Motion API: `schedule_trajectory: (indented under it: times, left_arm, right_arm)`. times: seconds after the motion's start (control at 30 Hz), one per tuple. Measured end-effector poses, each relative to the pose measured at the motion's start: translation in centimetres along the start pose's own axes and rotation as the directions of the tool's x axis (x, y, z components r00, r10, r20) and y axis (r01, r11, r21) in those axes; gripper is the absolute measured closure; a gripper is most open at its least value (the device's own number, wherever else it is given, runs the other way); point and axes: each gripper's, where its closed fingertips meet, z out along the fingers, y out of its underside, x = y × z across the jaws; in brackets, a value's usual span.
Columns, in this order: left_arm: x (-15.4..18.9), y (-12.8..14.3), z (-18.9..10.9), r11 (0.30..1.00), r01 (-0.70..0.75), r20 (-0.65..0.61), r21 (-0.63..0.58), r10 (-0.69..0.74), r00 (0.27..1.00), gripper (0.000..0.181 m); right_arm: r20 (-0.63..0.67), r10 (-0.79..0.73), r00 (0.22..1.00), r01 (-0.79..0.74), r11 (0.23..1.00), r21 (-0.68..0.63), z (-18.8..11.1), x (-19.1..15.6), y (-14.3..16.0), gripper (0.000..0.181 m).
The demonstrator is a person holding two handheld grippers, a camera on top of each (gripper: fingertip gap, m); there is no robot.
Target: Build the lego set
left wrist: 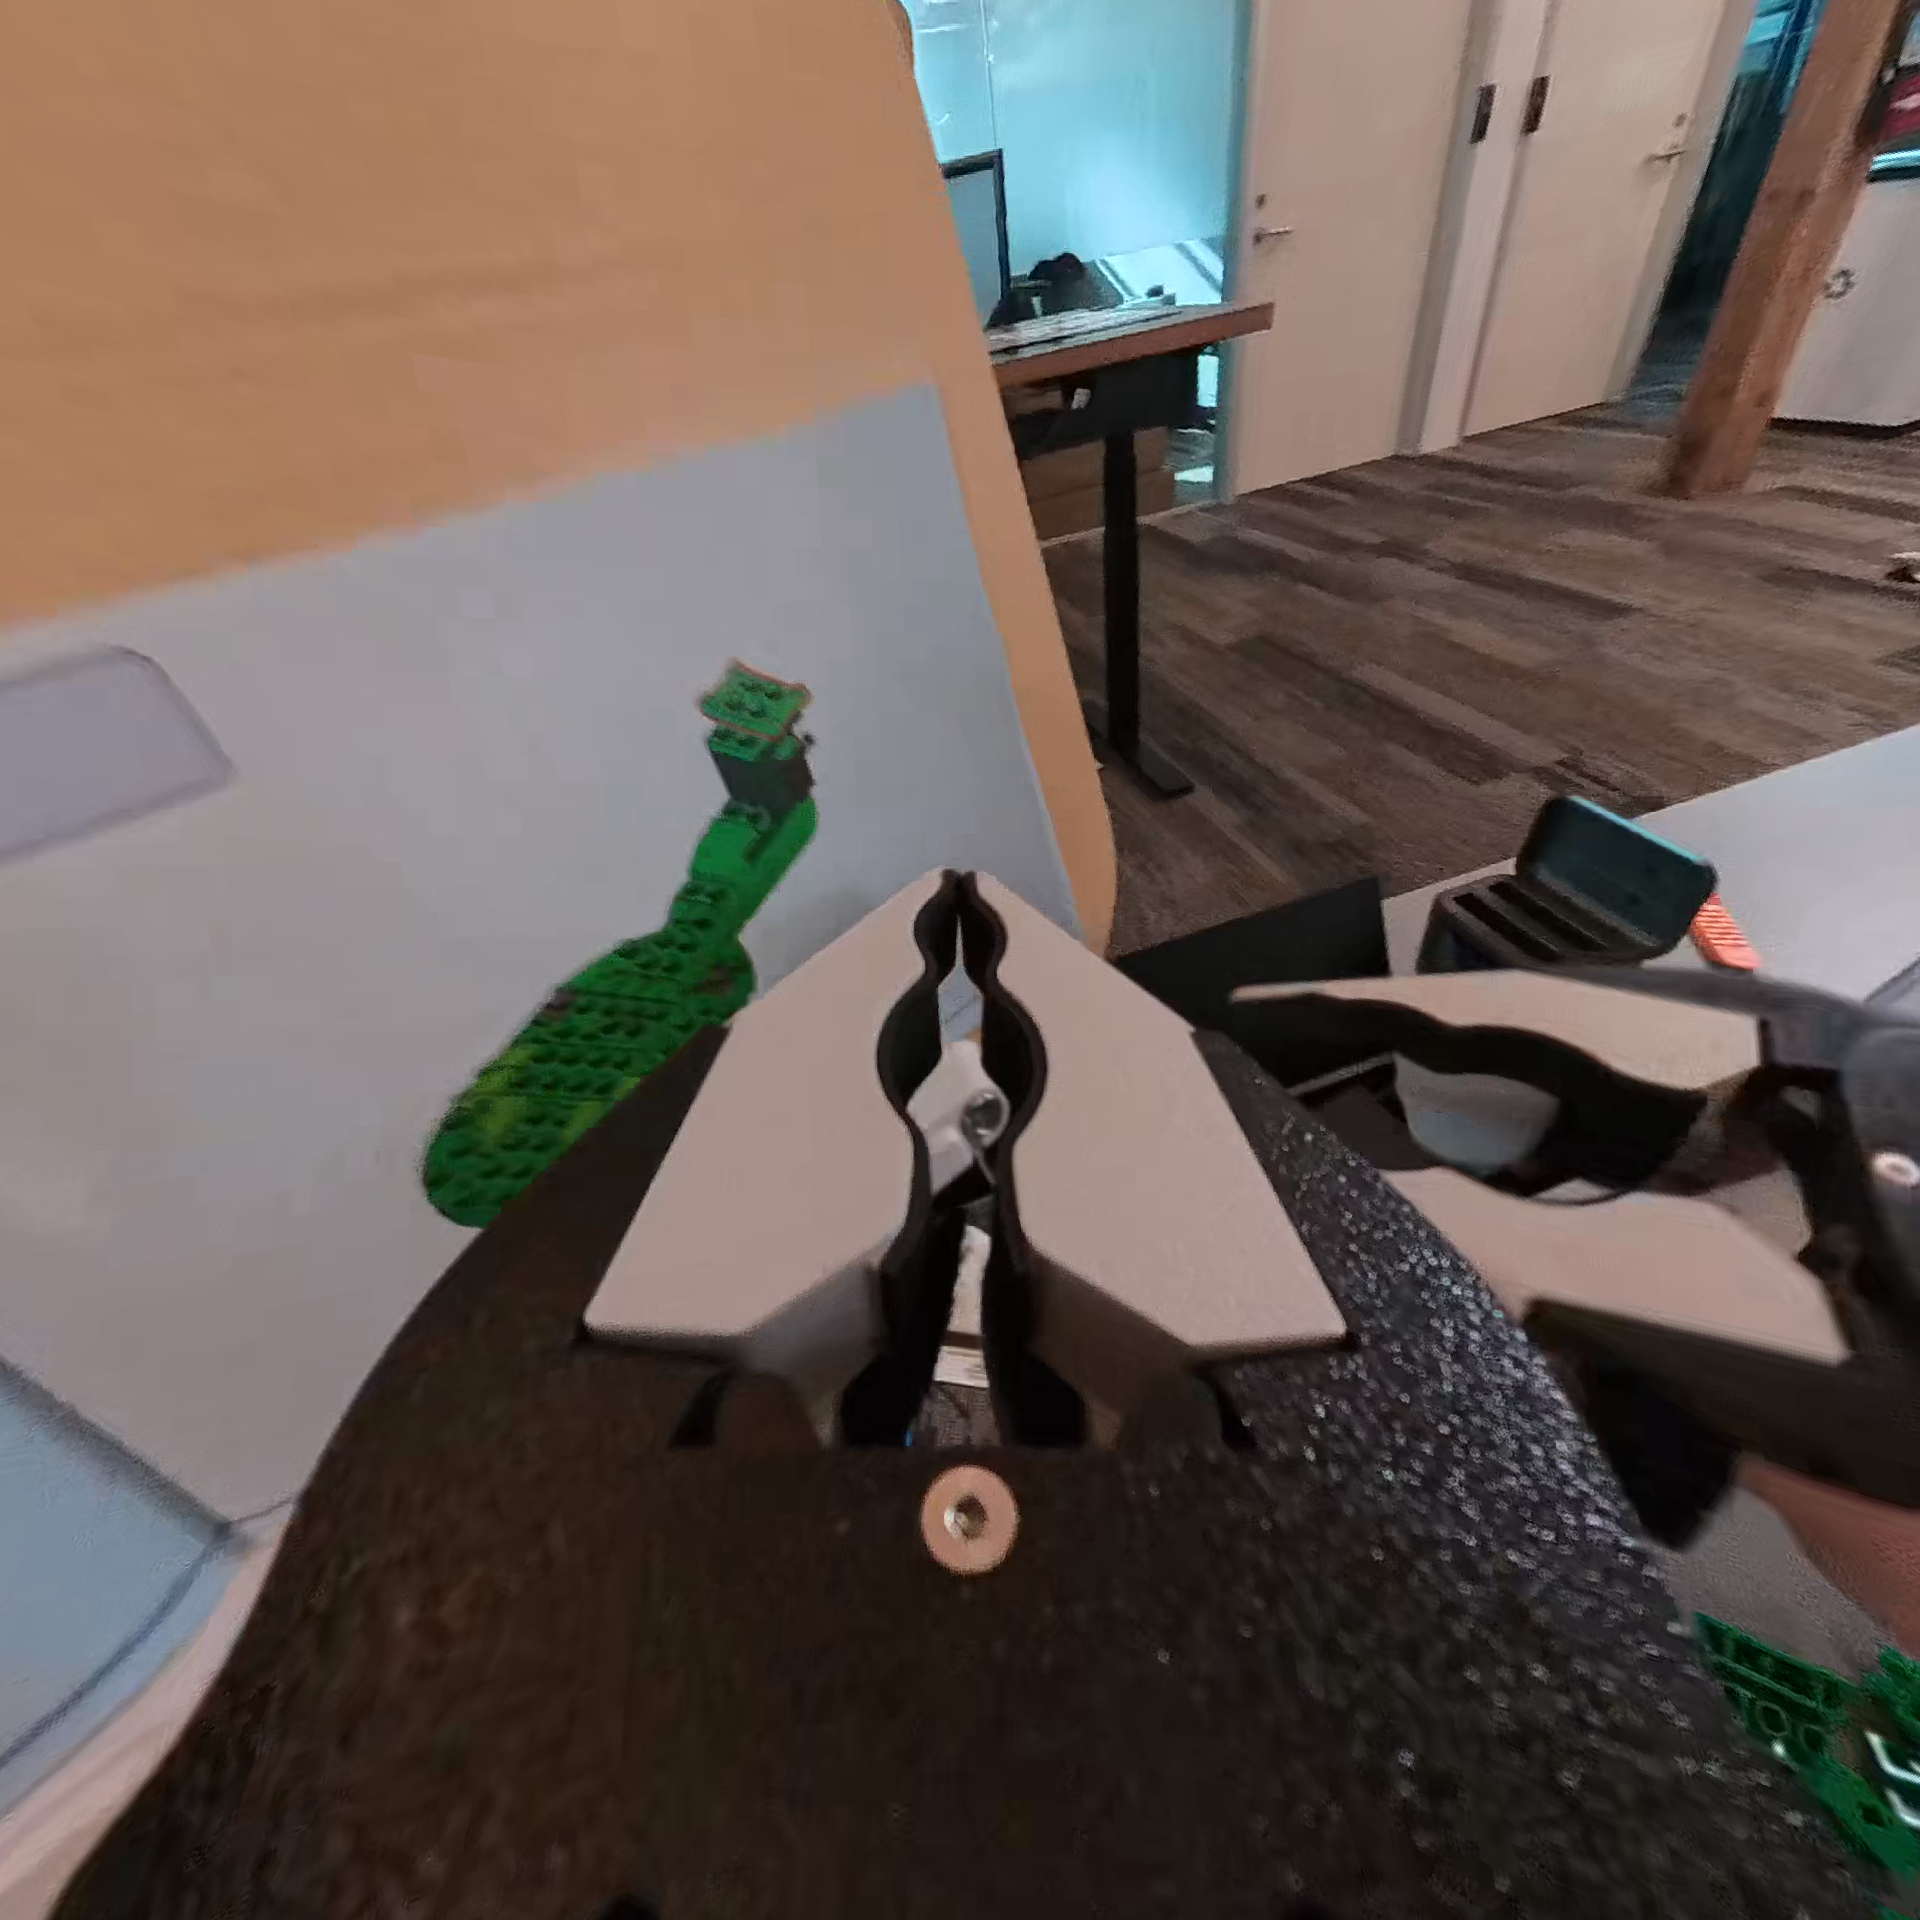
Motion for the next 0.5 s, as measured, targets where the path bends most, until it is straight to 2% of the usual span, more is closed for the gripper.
schedule_trajectory:
  times: [0.03, 0.07, 0.1, 0.13, 0.17, 0.2, 0.23, 0.3, 0.33, 0.37, 0.43, 0.5]
  left_arm:
    - [-0.4, -0.3, 0.0, 1.000, -0.005, 0.002, -0.005, 0.005, 1.000, 0.181]
    - [-0.7, -0.4, 0.0, 1.000, -0.007, 0.002, -0.017, 0.007, 1.000, 0.181]
    - [-1.1, -0.6, 0.2, 0.999, -0.015, 0.002, -0.029, 0.015, 1.000, 0.181]
    - [-1.2, -0.8, 0.4, 0.999, -0.030, -0.005, -0.041, 0.030, 1.000, 0.181]
    - [-1.2, -0.9, 0.6, 0.997, -0.048, -0.015, -0.057, 0.047, 0.999, 0.181]
    - [-1.4, -1.2, 0.9, 0.995, -0.069, -0.010, -0.067, 0.069, 0.998, 0.181]
    - [-1.5, -1.5, 1.1, 0.993, -0.095, 0.001, -0.076, 0.095, 0.995, 0.181]
    - [-2.2, -2.0, 1.4, 0.985, -0.140, 0.058, -0.097, 0.146, 0.988, 0.181]
    - [-2.5, -2.4, 1.5, 0.982, -0.162, 0.092, -0.096, 0.171, 0.981, 0.181]
    - [-2.5, -2.5, 1.7, 0.980, -0.171, 0.101, -0.106, 0.182, 0.978, 0.181]
    - [-2.5, -2.0, 2.1, 0.974, -0.168, 0.095, -0.154, 0.184, 0.978, 0.181]
    - [-2.3, -1.9, 2.3, 0.972, -0.160, 0.085, -0.175, 0.176, 0.981, 0.181]
  right_arm:
    - [0.047, 0.227, 0.973, -0.228, 0.974, 0.016, -0.1, -0.4, -0.2, 0.135]
    - [0.103, 0.433, 0.896, -0.437, 0.899, 0.019, -0.2, -1.0, -0.3, 0.136]
    - [0.164, 0.609, 0.776, -0.618, 0.786, 0.008, -0.1, -1.8, -0.4, 0.139]
    - [0.213, 0.751, 0.625, -0.766, 0.643, -0.020, 0.0, -2.5, -0.3, 0.138]
    - [0.226, 0.856, 0.464, -0.872, 0.487, -0.054, 0.4, -3.1, 0.1, 0.132]
    - [0.215, 0.928, 0.303, -0.940, 0.328, -0.092, 1.0, -3.6, 0.9, 0.118]
    - [0.198, 0.969, 0.146, -0.976, 0.173, -0.129, 1.7, -4.1, 1.8, 0.097]
    - [0.193, 0.974, -0.117, -0.987, -0.093, -0.129, 2.8, -4.6, 3.3, 0.089]
    - [0.207, 0.958, -0.197, -0.979, -0.180, -0.099, 3.2, -4.4, 3.8, 0.089]
    - [0.220, 0.947, -0.235, -0.972, -0.224, -0.074, 3.5, -4.3, 4.1, 0.090]
    - [0.271, 0.924, -0.269, -0.961, -0.277, -0.008, 4.0, -3.6, 4.5, 0.100]
    - [0.358, 0.872, -0.334, -0.930, -0.367, 0.025, 4.2, -2.8, 4.2, 0.112]
